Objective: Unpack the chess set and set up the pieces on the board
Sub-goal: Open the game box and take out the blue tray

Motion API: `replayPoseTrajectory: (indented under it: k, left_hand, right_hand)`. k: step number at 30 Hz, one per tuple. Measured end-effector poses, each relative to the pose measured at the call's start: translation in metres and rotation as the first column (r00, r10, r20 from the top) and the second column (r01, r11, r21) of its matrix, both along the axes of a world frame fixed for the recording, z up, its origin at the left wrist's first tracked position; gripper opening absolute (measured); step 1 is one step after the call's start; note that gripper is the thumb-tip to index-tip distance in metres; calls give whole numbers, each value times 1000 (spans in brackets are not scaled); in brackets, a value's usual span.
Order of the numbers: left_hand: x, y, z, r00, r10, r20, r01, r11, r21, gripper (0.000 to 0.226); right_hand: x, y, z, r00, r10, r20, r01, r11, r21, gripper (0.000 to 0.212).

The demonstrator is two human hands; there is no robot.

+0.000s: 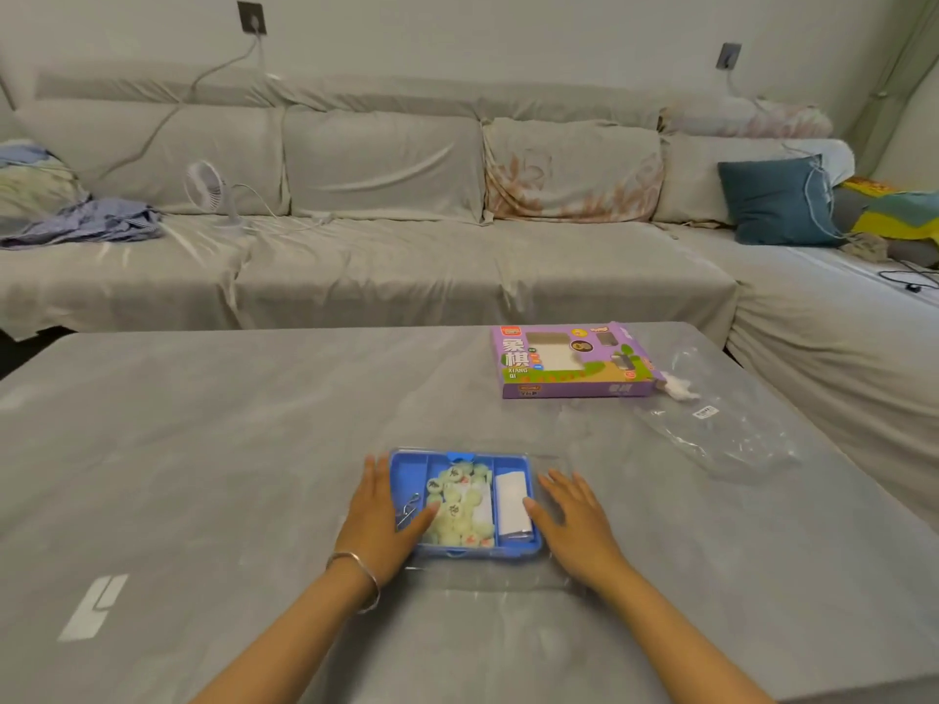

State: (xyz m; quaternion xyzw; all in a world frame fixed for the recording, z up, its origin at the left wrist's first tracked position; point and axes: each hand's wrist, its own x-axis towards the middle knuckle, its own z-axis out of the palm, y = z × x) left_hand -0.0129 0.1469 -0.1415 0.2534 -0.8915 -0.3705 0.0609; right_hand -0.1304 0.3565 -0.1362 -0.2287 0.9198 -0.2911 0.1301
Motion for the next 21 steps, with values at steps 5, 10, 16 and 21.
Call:
replayPoseTrajectory:
  k: [5, 10, 16, 21]
  left_hand:
    - [11, -3, 10, 924, 304, -231, -129, 818, 560, 70]
    - [20, -13, 16, 851, 472, -231, -126, 610, 782, 72]
    - [28, -7, 39, 864, 425, -270, 55, 453, 890, 43]
    - [38, -15, 40, 886, 302, -352, 205, 425, 882, 54]
  right_hand:
    - [12, -5, 4, 982, -115, 147, 152, 951, -269, 54]
    - [20, -12, 17, 998, -51, -39, 52, 999, 14, 85]
    - [24, -35, 65, 952, 278, -133, -284, 958, -34, 74]
    - [21, -43, 90, 910, 332, -246, -326, 943, 66, 79]
